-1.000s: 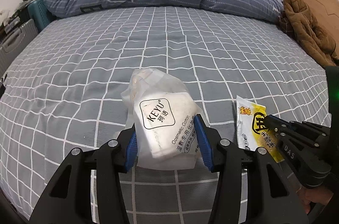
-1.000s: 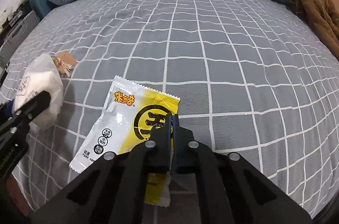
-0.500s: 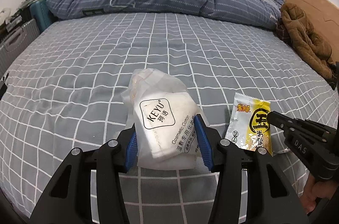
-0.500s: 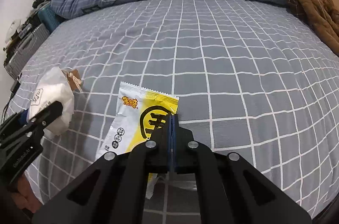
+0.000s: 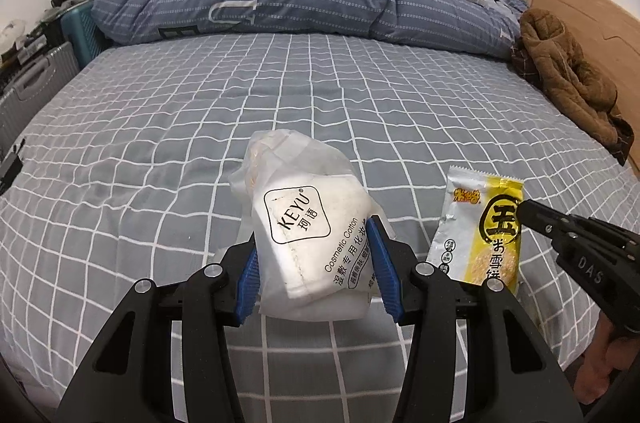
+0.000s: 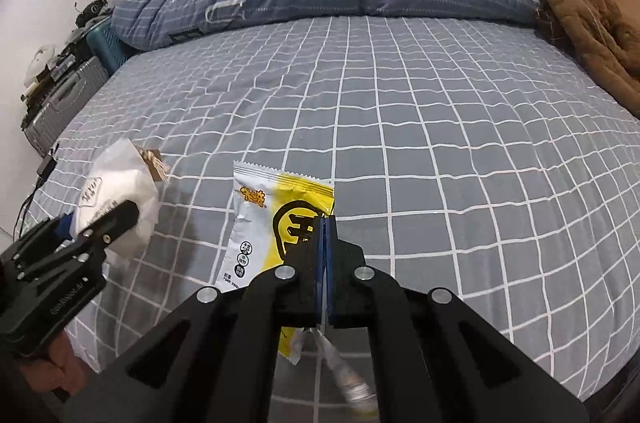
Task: Collect trash
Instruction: 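Carry the KEYU bag and yellow wrapper down over the floor bin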
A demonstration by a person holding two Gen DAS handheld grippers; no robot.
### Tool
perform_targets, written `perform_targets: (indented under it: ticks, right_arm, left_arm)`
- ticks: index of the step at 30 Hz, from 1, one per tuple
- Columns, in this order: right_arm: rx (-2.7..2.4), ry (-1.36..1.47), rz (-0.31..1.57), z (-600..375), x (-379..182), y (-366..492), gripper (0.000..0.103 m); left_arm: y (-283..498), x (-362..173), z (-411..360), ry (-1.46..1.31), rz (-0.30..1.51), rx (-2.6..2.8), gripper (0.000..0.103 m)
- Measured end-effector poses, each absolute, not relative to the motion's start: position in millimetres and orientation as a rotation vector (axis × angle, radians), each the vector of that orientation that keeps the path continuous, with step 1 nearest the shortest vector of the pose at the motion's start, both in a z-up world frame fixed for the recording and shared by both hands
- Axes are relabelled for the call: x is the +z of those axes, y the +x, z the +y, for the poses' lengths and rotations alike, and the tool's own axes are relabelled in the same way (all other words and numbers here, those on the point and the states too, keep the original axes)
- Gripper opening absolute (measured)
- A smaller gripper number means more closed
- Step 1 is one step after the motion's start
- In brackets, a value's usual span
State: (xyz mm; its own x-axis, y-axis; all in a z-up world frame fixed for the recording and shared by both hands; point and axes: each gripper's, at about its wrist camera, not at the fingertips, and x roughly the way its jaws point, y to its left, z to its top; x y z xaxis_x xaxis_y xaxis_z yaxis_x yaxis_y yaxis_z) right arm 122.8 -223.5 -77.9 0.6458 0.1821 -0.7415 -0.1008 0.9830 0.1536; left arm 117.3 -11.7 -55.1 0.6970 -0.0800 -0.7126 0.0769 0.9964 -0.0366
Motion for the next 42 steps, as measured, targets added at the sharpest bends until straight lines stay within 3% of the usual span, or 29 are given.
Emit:
perform_targets:
  ticks: [42]
  right_arm:
    - [0.177, 0.102, 0.791, -226, -36, -40, 0.000]
  left_arm:
    - [-41, -32, -23, 0.014, 0.776, -0.114, 0.048]
